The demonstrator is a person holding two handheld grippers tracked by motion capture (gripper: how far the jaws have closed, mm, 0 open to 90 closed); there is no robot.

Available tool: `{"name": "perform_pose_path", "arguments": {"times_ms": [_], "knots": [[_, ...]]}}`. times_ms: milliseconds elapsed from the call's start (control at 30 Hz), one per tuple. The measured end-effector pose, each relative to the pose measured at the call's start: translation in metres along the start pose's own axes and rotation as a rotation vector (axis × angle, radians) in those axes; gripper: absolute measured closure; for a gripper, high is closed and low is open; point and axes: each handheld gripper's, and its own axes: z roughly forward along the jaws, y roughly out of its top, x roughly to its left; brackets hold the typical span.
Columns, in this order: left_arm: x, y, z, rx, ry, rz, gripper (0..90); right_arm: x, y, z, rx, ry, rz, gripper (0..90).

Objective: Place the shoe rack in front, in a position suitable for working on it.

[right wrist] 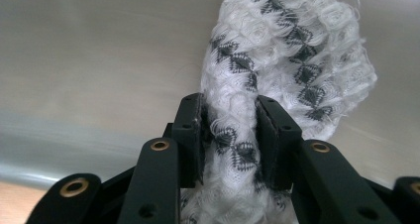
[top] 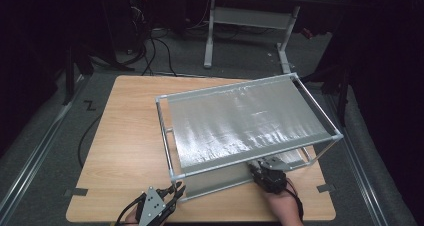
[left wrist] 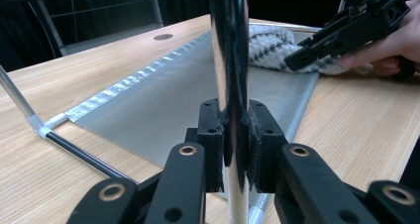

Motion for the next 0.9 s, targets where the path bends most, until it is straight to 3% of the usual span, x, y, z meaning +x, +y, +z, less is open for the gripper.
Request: {"name": "perform_pose_path", "arguments": {"times_ms": [100, 533, 900], "knots": [[0.000, 0.000, 0.000, 0.000, 0.002, 0.002, 78.8, 0.016, 0.003, 0.003, -0.005, 0.036, -0.049, 65.8], [-0.001, 0.000, 0.000, 0.001, 0.005, -0.001, 78.8, 0.088, 0.013, 0.011, -0.016, 0.156, -0.179, 65.9], [-0.001, 0.000, 0.000, 0.001, 0.005, -0.002, 78.9, 0.143, 0.022, 0.015, -0.019, 0.269, -0.257, 66.0]]}}
